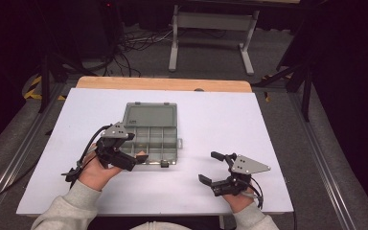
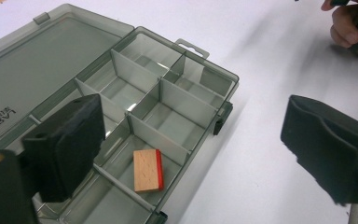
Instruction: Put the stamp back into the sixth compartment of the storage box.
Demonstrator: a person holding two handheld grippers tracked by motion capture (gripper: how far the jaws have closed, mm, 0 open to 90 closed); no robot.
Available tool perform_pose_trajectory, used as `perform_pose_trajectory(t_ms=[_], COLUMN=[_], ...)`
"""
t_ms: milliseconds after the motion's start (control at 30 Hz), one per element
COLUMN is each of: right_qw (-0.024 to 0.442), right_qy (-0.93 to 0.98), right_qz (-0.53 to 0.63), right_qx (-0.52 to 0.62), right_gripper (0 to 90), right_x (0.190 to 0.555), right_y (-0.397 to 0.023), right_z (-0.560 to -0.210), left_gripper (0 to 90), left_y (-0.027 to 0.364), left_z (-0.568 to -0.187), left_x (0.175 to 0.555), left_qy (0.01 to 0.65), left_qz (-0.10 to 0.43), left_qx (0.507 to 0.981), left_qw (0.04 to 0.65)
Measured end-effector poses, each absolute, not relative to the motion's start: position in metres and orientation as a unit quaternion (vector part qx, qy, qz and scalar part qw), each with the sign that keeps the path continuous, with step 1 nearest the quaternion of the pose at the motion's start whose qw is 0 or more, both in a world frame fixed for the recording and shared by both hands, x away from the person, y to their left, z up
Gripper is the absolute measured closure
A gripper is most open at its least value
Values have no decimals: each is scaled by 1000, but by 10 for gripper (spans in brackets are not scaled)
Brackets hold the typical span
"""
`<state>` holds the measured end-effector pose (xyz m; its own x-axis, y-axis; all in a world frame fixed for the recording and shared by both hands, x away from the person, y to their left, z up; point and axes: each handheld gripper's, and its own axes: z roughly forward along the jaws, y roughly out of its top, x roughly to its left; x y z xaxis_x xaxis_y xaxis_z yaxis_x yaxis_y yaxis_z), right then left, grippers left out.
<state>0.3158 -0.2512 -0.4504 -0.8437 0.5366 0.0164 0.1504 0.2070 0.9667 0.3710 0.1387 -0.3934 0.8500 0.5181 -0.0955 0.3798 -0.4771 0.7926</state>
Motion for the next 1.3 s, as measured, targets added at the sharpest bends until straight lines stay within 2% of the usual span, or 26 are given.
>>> perform_pose_trajectory(t_ms=[333, 1300], right_qw=[164, 164], right_qy=[759, 761], right_qz=[587, 586], right_qx=[226, 226], right_gripper=[99, 99], right_x=[316, 316], right_y=[-251, -251], right_z=[-450, -451], left_gripper=[5, 19], left_y=[146, 190], left_z=[-387, -401], left_x=[358, 329], left_qy=[258, 269], left_qz=[87, 143], left_qx=[842, 794], left_qw=[467, 526])
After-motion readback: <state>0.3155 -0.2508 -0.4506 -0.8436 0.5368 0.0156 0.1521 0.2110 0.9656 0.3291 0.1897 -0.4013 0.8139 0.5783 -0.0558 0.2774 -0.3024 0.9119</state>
